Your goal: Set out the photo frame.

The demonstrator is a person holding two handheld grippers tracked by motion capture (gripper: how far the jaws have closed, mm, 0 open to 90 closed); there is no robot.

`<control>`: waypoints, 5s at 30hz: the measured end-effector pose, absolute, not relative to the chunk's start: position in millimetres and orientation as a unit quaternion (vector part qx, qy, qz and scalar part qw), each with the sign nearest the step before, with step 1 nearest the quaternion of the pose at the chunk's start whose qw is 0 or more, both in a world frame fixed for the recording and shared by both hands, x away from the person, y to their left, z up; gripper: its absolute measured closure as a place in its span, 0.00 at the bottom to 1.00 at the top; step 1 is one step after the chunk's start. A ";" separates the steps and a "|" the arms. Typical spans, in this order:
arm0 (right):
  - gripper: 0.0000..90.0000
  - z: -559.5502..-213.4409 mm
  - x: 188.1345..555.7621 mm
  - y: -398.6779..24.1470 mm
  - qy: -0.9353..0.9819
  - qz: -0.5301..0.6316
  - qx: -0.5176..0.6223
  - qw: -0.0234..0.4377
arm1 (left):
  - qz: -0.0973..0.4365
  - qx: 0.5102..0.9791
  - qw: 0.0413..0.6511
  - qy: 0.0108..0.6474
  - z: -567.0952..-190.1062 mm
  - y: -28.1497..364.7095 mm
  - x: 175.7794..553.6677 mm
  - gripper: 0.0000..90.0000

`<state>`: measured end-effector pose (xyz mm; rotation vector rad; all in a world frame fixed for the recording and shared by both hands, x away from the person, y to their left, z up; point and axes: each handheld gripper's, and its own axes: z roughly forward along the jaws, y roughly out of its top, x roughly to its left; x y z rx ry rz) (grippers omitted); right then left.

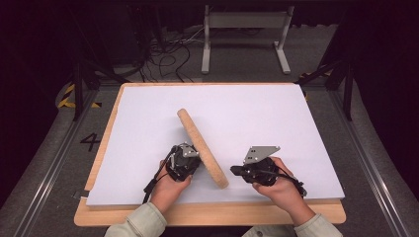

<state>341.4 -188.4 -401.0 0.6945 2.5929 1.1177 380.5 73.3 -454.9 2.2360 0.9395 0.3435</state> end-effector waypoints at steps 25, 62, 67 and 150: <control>0.98 -408.0 341.9 -181.7 0.888 0.380 0.237 0.103 | 0.074 0.852 0.362 0.370 -457.0 117.0 410.6 0.98; 1.00 -452.3 352.4 -46.6 0.907 0.386 0.155 0.062 | 0.097 0.785 0.407 0.457 -435.7 200.5 335.8 0.84; 0.99 -454.9 358.0 -38.8 0.903 0.388 0.165 0.085 | 0.103 0.779 0.399 0.473 -438.9 209.9 330.0 0.84; 0.58 -402.9 493.6 -140.5 0.835 0.437 0.281 0.180 | 0.061 0.774 0.438 0.453 -431.5 219.8 338.7 0.75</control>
